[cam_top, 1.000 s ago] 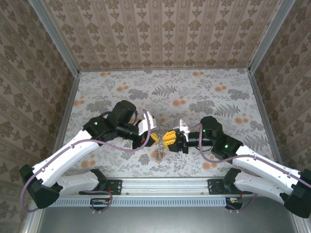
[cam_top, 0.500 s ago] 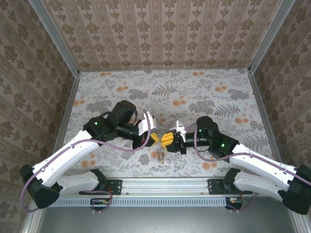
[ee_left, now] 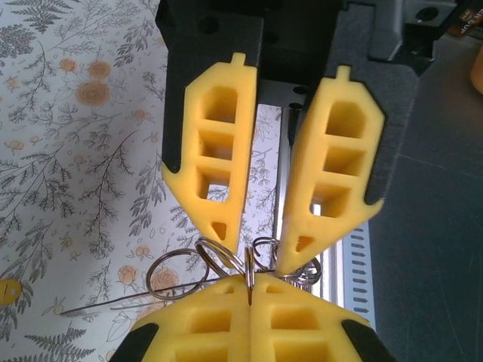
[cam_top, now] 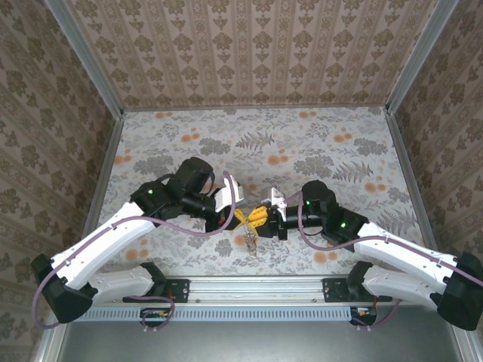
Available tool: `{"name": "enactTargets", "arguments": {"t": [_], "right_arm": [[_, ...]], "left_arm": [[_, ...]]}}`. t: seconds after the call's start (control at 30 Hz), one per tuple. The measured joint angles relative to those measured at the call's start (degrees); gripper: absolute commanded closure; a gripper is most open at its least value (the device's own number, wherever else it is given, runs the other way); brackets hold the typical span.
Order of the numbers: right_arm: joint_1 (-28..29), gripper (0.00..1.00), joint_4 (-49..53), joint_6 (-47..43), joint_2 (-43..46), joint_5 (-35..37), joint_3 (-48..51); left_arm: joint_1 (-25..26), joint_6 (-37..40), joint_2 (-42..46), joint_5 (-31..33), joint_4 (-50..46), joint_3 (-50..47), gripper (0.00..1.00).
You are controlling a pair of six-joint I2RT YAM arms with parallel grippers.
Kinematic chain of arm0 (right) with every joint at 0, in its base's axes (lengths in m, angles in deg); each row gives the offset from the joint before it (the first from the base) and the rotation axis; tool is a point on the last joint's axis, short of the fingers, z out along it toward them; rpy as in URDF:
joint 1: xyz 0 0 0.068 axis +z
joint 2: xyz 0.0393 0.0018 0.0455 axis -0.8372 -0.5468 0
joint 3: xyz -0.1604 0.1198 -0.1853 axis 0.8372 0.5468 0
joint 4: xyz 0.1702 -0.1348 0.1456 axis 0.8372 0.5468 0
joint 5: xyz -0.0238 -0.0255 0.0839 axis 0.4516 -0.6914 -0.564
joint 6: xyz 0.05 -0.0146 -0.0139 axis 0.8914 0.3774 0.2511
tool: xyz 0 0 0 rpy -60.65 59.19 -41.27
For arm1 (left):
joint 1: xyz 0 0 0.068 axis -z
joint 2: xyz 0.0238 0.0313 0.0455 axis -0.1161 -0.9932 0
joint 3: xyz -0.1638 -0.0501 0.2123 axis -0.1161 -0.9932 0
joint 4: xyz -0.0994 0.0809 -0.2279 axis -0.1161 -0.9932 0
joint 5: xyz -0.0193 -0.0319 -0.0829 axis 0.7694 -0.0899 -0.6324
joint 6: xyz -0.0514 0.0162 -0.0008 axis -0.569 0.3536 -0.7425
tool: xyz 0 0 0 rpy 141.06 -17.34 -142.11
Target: Put the keys on the keyring
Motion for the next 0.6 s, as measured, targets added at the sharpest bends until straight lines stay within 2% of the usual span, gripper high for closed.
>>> {"name": "enactTargets", "arguments": {"t": [0.1, 0.37, 0.5, 0.53, 0.6], "right_arm": [[-0.02, 0.79, -0.48, 0.09, 0.0, -0.07, -0.04], [-0.07, 1.0, -1.05, 0.48, -0.24, -0.09, -0.04], [-0.07, 1.0, -0.81, 0.11, -0.46, -0.2, -0.13], [-0.07, 1.0, -0.48, -0.09, -0.48, -0.22, -0.31], [-0.28, 1.0, 0.13, -0.17, -0.72, -0.72, -0.81]], "left_arm": [[0.07, 0.0, -0.2, 0.07, 0.02, 0.0, 1.0], [0.26, 0.0, -0.39, 0.02, -0.33, 0.0, 1.0], [0.28, -0.02, -0.39, 0.22, -0.52, 0.0, 1.0], [0.28, -0.02, -0.39, 0.2, -0.5, 0.0, 0.92], [0.28, -0.22, -0.37, 0.22, -0.37, 0.0, 0.68]]}}
